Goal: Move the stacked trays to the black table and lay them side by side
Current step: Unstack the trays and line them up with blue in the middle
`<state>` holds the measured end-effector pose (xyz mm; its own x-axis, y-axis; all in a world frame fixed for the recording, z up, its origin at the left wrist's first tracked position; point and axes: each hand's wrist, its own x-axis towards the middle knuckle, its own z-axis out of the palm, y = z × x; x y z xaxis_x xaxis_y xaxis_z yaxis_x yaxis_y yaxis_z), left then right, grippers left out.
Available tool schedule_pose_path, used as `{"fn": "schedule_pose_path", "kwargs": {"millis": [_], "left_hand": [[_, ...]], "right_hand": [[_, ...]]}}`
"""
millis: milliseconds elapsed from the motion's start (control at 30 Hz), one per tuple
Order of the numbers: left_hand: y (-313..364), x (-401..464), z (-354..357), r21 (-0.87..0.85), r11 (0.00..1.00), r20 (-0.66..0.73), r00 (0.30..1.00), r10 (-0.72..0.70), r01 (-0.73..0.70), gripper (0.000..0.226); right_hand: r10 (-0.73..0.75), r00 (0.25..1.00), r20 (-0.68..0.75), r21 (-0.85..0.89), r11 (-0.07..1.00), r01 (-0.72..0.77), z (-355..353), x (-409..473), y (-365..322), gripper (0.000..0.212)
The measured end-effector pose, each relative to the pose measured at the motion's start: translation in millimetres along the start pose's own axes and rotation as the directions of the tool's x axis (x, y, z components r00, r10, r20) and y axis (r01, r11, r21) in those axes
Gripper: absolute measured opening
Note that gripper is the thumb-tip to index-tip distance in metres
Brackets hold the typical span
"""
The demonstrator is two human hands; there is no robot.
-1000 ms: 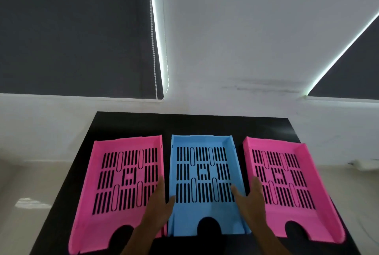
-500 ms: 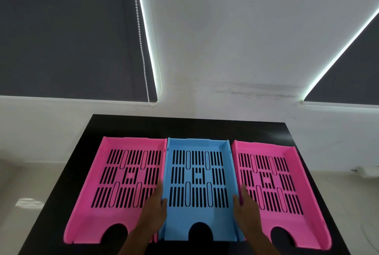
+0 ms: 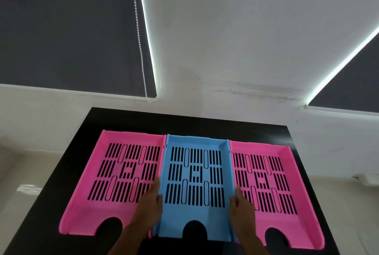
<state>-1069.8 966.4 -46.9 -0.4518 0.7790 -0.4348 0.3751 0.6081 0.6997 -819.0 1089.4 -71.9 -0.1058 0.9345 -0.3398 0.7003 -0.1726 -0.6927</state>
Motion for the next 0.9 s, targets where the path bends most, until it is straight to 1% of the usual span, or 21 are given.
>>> {"fn": "schedule_pose_path", "kwargs": {"millis": [167,333,500,567,633,767,867,900], "left_hand": [[8.0,15.8,-1.6,-0.034,0.998,0.008,0.999,0.048,-0.048,0.072],[22.2,41.0,-7.6,-0.057,0.994,0.003,0.995,0.099,-0.098,0.069],[34.7,62.5,-10.8,-0.057,0.993,0.006,0.995,0.104,-0.103,0.070],[36.2,66.3,-11.5,-0.063,0.992,0.011,0.994,0.108,-0.107,0.071],[34.2,68.6,-10.5,-0.058,0.994,0.001,0.996,0.090,-0.090,0.072],[34.9,69.6,-9.0,-0.024,0.997,0.016,0.997,0.074,-0.074,0.073],[31.7,69.4,-10.6,-0.013,0.999,0.026,0.998,0.051,-0.051,0.074],[29.8,69.2,-10.9,0.010,0.998,0.029,0.998,0.062,-0.063,0.076]], "right_hand": [[0.032,0.999,-0.018,-0.005,0.999,-0.032,-0.8,16.4,-7.3,0.040],[0.045,0.999,-0.020,-0.010,0.999,-0.045,-1.5,36.3,-23.3,0.029],[0.050,0.999,-0.022,-0.035,0.998,-0.050,-3.6,57.6,-34.6,0.031],[0.058,0.998,-0.020,-0.039,0.997,-0.059,-4.0,63.0,-36.6,0.035],[0.053,0.998,-0.017,-0.037,0.998,-0.053,-4.0,63.8,-38.9,0.039],[0.052,0.998,-0.018,-0.043,0.998,-0.053,-3.2,64.3,-36.5,0.041],[0.065,0.996,0.055,-0.048,0.997,-0.063,-10.8,62.9,-41.3,0.026],[0.057,0.996,0.074,-0.036,0.998,-0.054,-12.5,62.8,-41.4,0.025]]}}
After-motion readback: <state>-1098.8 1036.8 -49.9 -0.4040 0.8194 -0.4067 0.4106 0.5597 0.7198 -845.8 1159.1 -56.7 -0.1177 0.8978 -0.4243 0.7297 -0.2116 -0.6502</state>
